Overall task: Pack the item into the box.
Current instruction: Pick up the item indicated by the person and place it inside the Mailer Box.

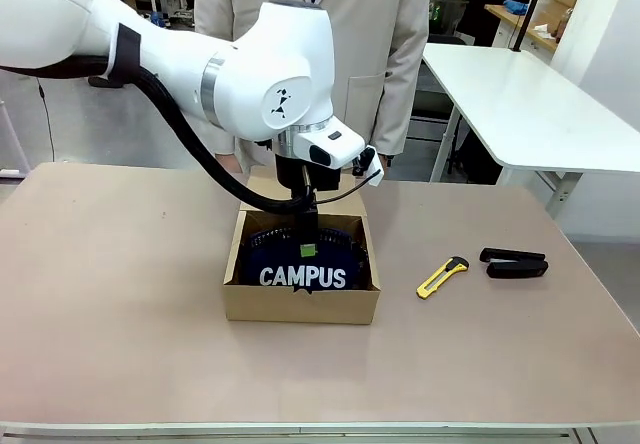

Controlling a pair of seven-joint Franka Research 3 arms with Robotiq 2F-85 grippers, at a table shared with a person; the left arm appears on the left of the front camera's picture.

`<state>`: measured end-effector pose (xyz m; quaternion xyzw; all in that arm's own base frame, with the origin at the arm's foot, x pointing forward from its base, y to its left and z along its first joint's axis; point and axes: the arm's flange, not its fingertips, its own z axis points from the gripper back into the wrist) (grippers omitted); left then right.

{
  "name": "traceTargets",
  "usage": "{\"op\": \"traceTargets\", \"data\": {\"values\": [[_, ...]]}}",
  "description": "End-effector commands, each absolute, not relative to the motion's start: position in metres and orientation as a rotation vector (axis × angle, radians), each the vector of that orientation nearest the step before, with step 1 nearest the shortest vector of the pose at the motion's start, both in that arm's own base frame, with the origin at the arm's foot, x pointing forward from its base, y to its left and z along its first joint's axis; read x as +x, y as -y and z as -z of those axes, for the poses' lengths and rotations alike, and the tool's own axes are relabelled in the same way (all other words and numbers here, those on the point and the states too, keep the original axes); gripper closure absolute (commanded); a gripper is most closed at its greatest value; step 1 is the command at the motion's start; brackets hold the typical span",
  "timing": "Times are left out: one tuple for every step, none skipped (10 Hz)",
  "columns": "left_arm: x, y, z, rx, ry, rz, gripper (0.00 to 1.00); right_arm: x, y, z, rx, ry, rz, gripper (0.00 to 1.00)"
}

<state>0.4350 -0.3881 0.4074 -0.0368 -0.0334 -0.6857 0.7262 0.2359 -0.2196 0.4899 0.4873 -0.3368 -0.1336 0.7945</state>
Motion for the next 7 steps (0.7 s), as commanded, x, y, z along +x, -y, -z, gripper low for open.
{"op": "traceTargets", "data": {"values": [[0.424,0.378,-0.414,-0.096,0.091,1.503,0.00,0.238,0.220,-0.490,1.056,0.752,0.268,0.00],[0.420,0.374,-0.425,-0.110,0.084,1.488,0.00,0.238,0.220,-0.490,1.056,0.752,0.268,0.00],[0.413,0.365,-0.446,-0.169,0.120,1.478,0.00,0.238,0.220,-0.490,1.056,0.752,0.268,0.00],[0.407,0.348,-0.471,-0.249,0.126,1.424,0.00,0.238,0.220,-0.490,1.056,0.752,0.268,0.00],[0.401,0.314,-0.502,-0.334,0.135,1.297,0.00,0.238,0.220,-0.490,1.056,0.752,0.268,0.00],[0.398,0.251,-0.536,-0.465,0.192,1.105,0.00,0.238,0.220,-0.490,1.056,0.752,0.268,0.00],[0.394,0.204,-0.553,-0.606,0.266,0.985,0.00,0.238,0.220,-0.490,1.056,0.752,0.268,0.00]]}}
